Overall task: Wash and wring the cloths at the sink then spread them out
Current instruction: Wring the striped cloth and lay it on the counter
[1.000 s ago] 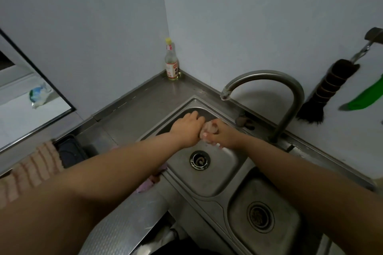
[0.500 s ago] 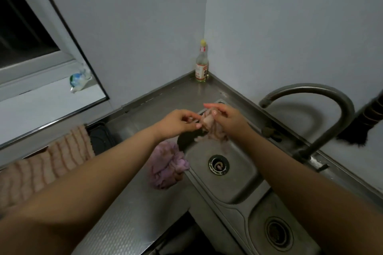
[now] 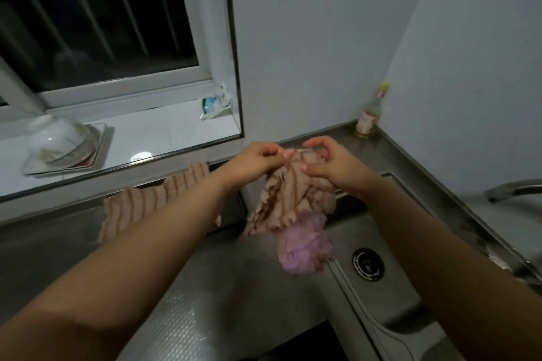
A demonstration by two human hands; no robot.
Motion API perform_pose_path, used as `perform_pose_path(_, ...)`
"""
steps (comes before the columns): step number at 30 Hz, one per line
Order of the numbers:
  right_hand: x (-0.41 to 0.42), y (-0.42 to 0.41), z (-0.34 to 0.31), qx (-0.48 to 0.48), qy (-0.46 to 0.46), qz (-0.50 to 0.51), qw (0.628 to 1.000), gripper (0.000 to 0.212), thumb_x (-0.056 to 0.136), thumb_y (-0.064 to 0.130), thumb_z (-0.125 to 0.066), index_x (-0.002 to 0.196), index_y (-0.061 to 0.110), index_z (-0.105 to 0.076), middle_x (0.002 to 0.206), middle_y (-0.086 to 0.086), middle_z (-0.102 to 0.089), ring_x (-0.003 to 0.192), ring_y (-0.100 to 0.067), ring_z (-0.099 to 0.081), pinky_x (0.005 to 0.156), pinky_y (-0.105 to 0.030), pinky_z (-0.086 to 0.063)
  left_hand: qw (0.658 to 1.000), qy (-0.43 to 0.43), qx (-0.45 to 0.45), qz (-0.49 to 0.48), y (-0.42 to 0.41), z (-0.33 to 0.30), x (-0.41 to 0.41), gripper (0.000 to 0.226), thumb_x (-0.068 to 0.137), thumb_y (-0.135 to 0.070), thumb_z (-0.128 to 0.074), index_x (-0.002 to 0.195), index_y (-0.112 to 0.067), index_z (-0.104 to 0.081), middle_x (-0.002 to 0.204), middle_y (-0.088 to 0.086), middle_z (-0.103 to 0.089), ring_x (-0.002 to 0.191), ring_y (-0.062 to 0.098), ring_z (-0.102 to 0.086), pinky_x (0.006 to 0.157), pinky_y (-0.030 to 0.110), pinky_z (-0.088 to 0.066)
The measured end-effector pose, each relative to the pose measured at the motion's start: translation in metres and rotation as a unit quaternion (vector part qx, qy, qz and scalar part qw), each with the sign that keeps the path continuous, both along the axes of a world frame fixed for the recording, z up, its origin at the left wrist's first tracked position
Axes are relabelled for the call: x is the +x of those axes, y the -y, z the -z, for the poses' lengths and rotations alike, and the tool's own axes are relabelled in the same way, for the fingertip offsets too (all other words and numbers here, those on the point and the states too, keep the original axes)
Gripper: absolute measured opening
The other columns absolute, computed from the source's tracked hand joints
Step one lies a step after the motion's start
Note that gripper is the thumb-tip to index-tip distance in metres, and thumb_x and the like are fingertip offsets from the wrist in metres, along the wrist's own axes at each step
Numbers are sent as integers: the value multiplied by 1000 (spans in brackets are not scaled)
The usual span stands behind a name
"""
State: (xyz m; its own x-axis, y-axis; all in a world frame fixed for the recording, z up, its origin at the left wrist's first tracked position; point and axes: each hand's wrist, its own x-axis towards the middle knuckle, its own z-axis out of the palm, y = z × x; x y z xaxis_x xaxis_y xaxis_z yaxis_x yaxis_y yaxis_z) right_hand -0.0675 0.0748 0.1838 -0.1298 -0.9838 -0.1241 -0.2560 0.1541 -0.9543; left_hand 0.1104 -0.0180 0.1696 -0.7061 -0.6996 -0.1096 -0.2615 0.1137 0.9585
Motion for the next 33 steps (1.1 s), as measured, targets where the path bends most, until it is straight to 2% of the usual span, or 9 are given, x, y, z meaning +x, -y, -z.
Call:
perform_pose_path(4, 25, 23, -8, -8, -116, -4, 993, 9, 90, 11, -63, 98, 13, -63, 72, 4, -60, 57, 4, -55, 58, -13, -44, 995, -8, 61, -81, 11, -18, 45, 30, 102, -30, -43, 91, -10, -62, 76, 6, -59, 68, 15, -54, 65, 26, -41)
perform_pose_path(8, 55, 41, -13, -20, -47, -4, 999, 18, 96, 19, -54, 82, 12, -64, 72, -3, -60, 64, -7, -56, 61, -23, -44, 998, 40, 22, -48, 14, -24, 85, 39, 95, -50, -47, 103, -16, -64, 98, 1, -69, 90, 12, -67, 82, 21, -53)
perform_pose_path(11, 84, 51, -16, -2, 26, -4, 1000, 22, 99, 19, -46, 86, 11, -63, 82, -8, -60, 77, -17, -54, 71, -31, -43, 996, 63, -35, -45, 22, -18, 110, 19, 87, -30, -69, 94, -16, -57, 92, 4, -62, 84, 13, -59, 80, 27, -45)
perform_pose_path(15, 119, 62, -25, 24, 125, -15, 992, 23, 98, 19, -49, 85, 10, -66, 81, -6, -67, 79, -18, -63, 80, -34, -50, 997, 16, 29, -69, 38, 2, 151, 13, 90, -21, -67, 81, -17, -58, 74, 0, -57, 69, 11, -55, 66, 24, -44)
perform_pose_path(18, 130, 67, -31, 50, 16, -50, 997, 24, 91, 35, -60, 86, 13, -70, 83, -3, -71, 82, -19, -66, 78, -31, -51, 972, -106, 168, -125, 41, 7, 177, 15, 97, -22, -55, 92, -10, -64, 78, 2, -64, 73, 13, -61, 68, 25, -47)
perform_pose_path(21, 142, 73, -36, 94, -120, -129, 980, 23, 85, 41, -65, 95, 21, -71, 93, 1, -71, 89, -14, -66, 80, -28, -50, 959, -138, 184, -164, 44, 5, 191, 26, 100, -28, -49, 94, -9, -66, 83, 7, -65, 79, 20, -61, 77, 34, -45)
perform_pose_path(26, 170, 89, -37, 91, 56, -119, 987, 17, 93, 16, -55, 82, 15, -68, 79, 0, -68, 78, -13, -63, 73, -25, -49, 989, 12, 25, -148, 47, 12, 216, 47, 97, -49, -48, 90, -7, -69, 55, -7, -52, 49, 12, -47, 45, 21, -35)
perform_pose_path(29, 184, 97, -39, 97, 160, -115, 975, 18, 95, 15, -50, 89, 11, -66, 81, -4, -68, 75, -15, -66, 71, -28, -52, 986, -44, 120, -107, 43, 22, 235, 35, 91, -43, -51, 70, -24, -72, 66, -6, -64, 62, 10, -61, 61, 23, -48)
perform_pose_path(33, 190, 112, -38, 120, 222, -72, 965, 18, 95, 19, -51, 98, 8, -66, 88, -10, -69, 80, -21, -67, 75, -35, -53, 963, -141, 202, -110, 53, 46, 262, 18, 91, -23, -58, 80, -16, -70, 76, 3, -64, 75, 16, -61, 71, 29, -48)
